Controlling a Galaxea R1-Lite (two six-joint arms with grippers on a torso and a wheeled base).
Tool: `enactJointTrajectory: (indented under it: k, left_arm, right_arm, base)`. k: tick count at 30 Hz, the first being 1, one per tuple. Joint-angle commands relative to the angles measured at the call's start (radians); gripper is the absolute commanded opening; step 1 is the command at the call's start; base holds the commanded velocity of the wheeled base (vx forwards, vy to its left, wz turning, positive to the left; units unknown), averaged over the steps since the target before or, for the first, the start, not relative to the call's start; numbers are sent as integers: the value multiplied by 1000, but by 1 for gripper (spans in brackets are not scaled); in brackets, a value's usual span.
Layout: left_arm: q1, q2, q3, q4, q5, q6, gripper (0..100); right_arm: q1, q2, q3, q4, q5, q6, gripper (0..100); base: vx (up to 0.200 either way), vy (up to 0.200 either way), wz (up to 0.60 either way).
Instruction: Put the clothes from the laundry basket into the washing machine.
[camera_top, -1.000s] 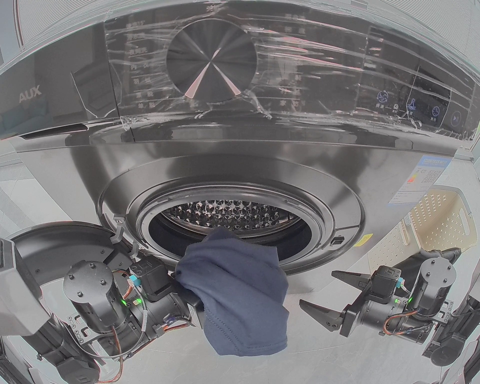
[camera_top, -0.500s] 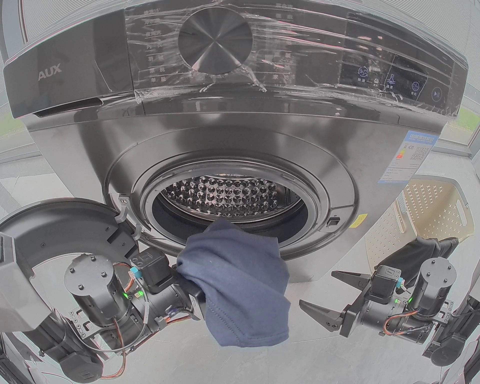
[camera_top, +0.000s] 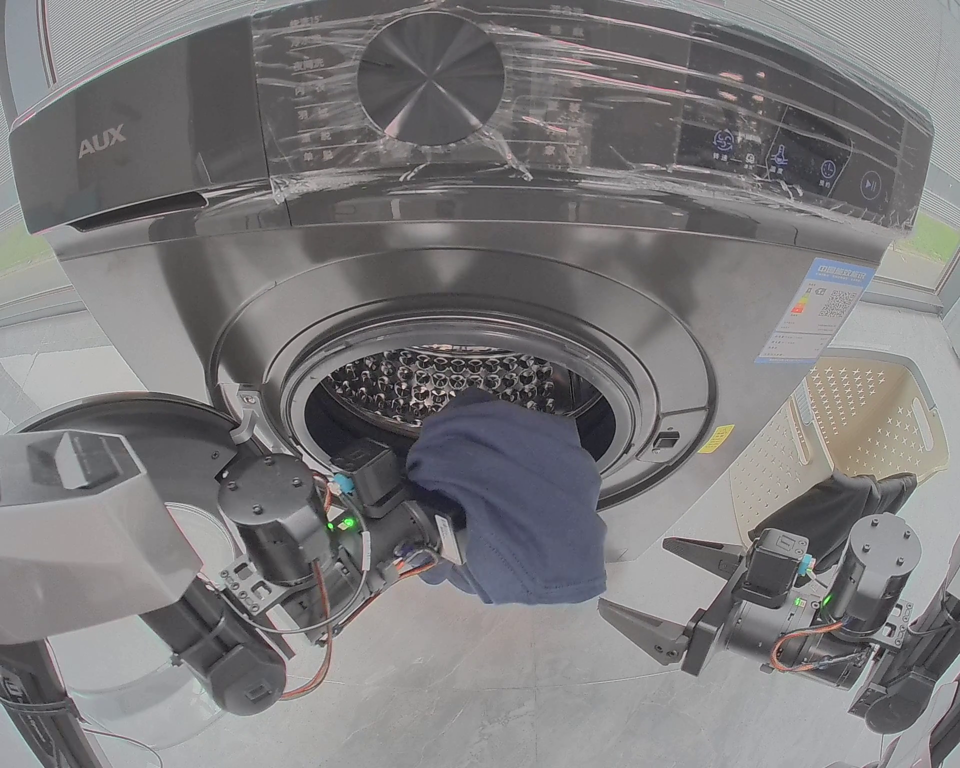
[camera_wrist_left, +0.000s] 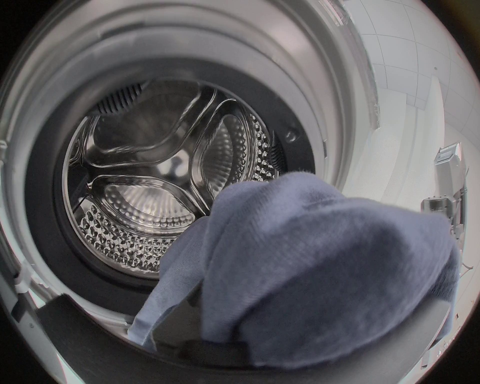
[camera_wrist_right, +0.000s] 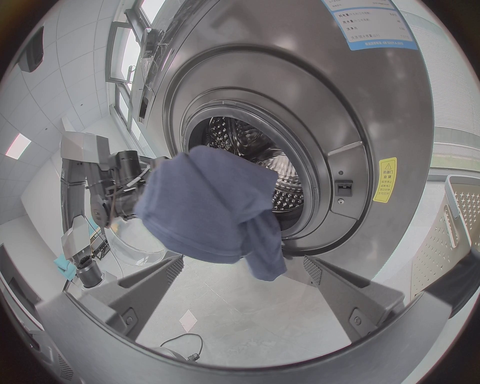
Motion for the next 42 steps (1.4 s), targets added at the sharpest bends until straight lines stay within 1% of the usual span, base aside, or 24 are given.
enactJointTrajectory:
  k: [1, 2, 3, 4, 6, 11, 13, 16, 17, 18, 19, 21, 22, 25, 27, 28, 29, 31, 33, 35, 37, 38, 42]
  left_arm:
    - [24, 143, -119, -2, 3, 0, 0]
    - [37, 171, -194, 0, 8, -2, 0]
    - [38, 174, -199, 0, 8, -2, 0]
    - [52, 194, -255, 1, 10, -2, 0]
    - [69, 229, -317, 3, 14, 0, 0]
    - [84, 296, -401, 9, 39, 1, 0]
    - [106, 326, -467, 58, 59, 4, 0]
    - [110, 329, -488, 78, 66, 4, 0]
    - [123, 332, -574, 158, 85, 4, 0]
    - [123, 332, -585, 170, 85, 4, 0]
    - [124, 332, -625, 213, 85, 3, 0]
    - [124, 344, -677, 265, 85, 3, 0]
    - [126, 361, -726, 296, 88, 3, 0]
    - [127, 399, -801, 336, 91, 3, 0]
    - [130, 419, -852, 379, 99, 3, 0]
    - [136, 428, -892, 417, 103, 3, 0]
    - [138, 430, -900, 425, 103, 3, 0]
    - [153, 450, -1002, 492, 103, 1, 0]
    - [161, 459, -1050, 527, 106, 0, 0]
    - [167, 473, -1105, 581, 125, -3, 0]
    - [167, 473, -1105, 581, 125, -3, 0]
    - [175, 496, -1177, 624, 148, -8, 0]
    - [176, 499, -1197, 655, 157, -9, 0]
  right_arm:
    - [26, -5, -1, -1, -5, 0, 100]
    - [38, -7, -1, -1, -17, 0, 100]
    - [40, -7, -1, -1, -20, 2, 100]
    - [41, -7, 1, -1, -23, 2, 100]
    - [41, -5, 1, -1, -23, 2, 100]
    - [50, -5, -1, -1, -25, 2, 100]
    - [53, -4, -1, -1, -26, 2, 100]
    - [53, -4, -1, -1, -26, 2, 100]
    - [53, -2, -1, -1, -26, 2, 100]
    - [53, -2, -1, -1, -26, 2, 100]
    - [53, -2, -1, -1, -26, 2, 100]
    - [53, -2, 1, -1, -26, 2, 100]
    - [53, -2, 1, -1, -26, 2, 100]
    - [53, -1, 1, -1, -26, 2, 100]
    - [53, 1, 1, -1, -26, 2, 100]
    - [53, 1, 1, -1, -26, 2, 100]
    - [53, 3, 1, 1, -26, 2, 100]
    - [53, 1, 1, -1, -26, 2, 100]
    - [52, 1, 1, -1, -26, 2, 100]
    - [52, 3, 1, -1, -26, 2, 100]
    - [52, 3, 1, -1, -26, 2, 100]
    - [52, 4, 1, -1, -26, 2, 100]
    - [52, 4, 1, 1, -25, 3, 100]
  base:
    - [0, 0, 0]
    - [0, 0, 0]
    - [0, 0, 0]
    - [0, 0, 0]
    - [0, 0, 0]
    - [0, 0, 0]
    - [0, 0, 0]
    - [0, 0, 0]
    - [0, 0, 0]
    - [0, 0, 0]
    - [0, 0, 0]
    - [0, 0, 0]
    - [0, 0, 0]
    - [0, 0, 0]
    - [0, 0, 0]
    - [0, 0, 0]
    - [0, 0, 0]
    - [0, 0, 0]
    - [0, 0, 0]
    - [0, 0, 0]
    - [0, 0, 0]
    - [0, 0, 0]
    - [0, 0, 0]
